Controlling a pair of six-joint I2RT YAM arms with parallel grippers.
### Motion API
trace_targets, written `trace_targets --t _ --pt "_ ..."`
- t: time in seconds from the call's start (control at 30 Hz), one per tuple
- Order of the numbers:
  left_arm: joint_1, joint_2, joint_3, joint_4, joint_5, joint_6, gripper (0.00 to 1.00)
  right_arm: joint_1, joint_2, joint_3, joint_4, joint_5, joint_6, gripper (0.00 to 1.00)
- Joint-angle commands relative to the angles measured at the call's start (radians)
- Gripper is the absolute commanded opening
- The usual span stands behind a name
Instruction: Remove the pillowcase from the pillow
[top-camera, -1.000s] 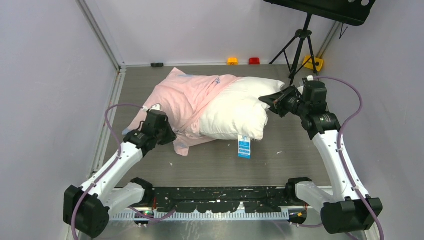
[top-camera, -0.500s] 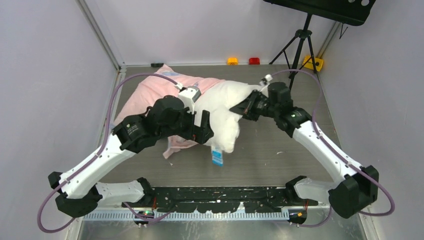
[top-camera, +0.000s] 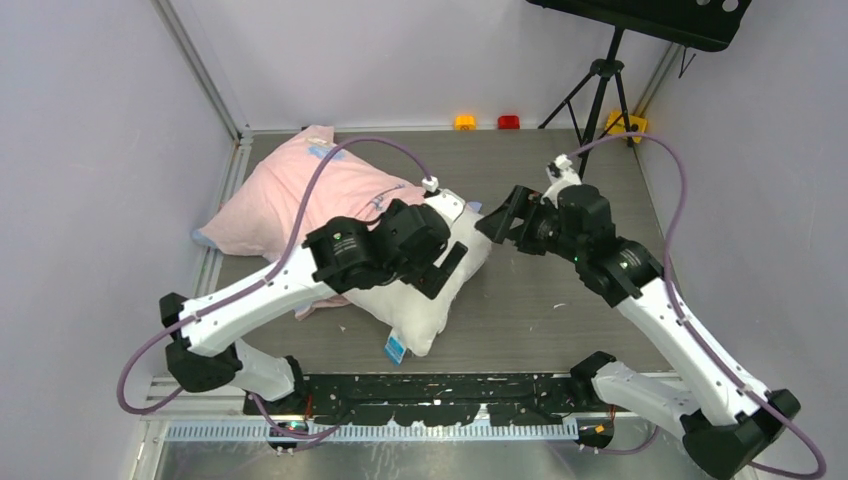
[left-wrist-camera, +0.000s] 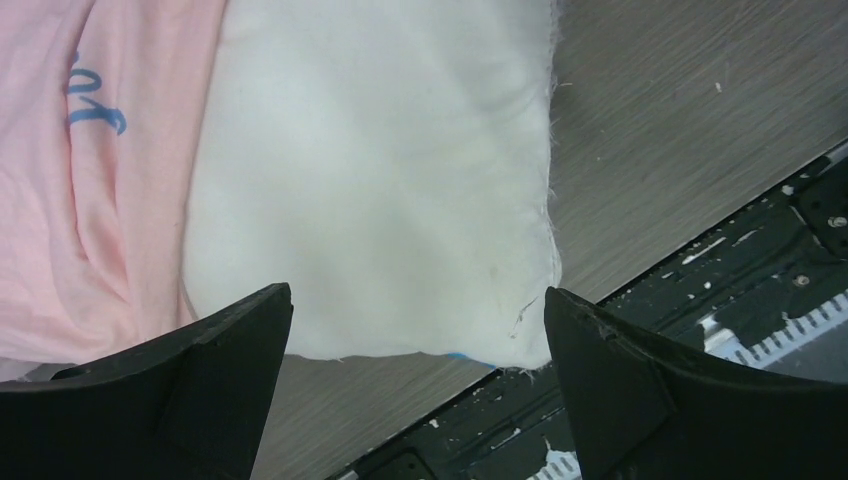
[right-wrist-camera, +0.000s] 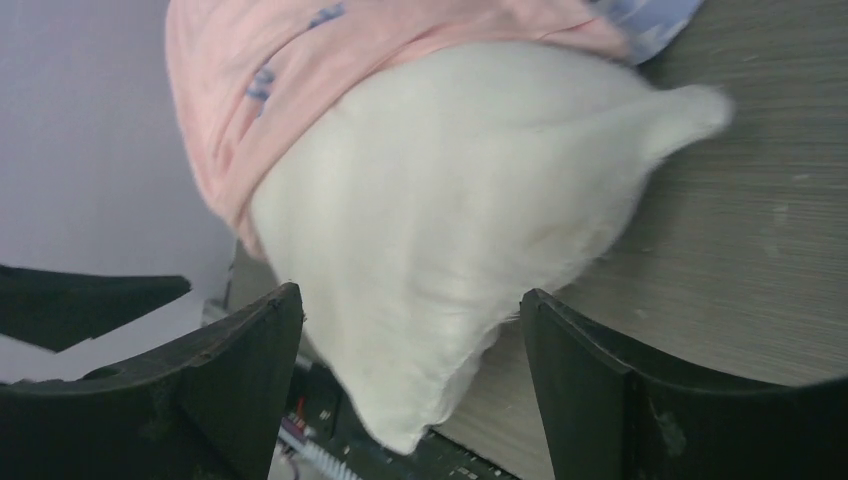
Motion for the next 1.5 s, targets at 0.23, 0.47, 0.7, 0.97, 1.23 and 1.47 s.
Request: trace_targets --t 0.23,0.47,0.7,0.97,1.23,1.47 --pt "-0.019 0.353 0.248 -0.089 -0.130 0.027 1.00 -0.012 -0.322 -0.125 -0.077 0.606 -0.063 0.88" --pt "-0.015 0.650 0.393 -0.155 -0.205 -0.008 1.00 -0.012 -0.427 -0.155 -0.078 0.662 -0.074 0.88" --pt "0.034 0.678 0.220 -0.119 -0.289 -0.111 0.68 -0.012 -0.411 -0.181 -0.090 0.620 -0.076 0.88" --pt "0.020 0.158 -0.055 -0.016 -0.058 0.092 0.00 -0.012 -0.343 -0.279 0.098 0.374 -0.210 0.86" --pt "0.021 -0.143 0.026 -0.207 0.105 0.122 0.00 -0.013 -0.118 -0.251 0.279 0.055 -0.292 0.83" --pt "0.021 -0.241 0.095 -0.240 0.097 0.115 0.00 -0.011 0.037 -0.215 0.468 -0.449 -0.368 0.91"
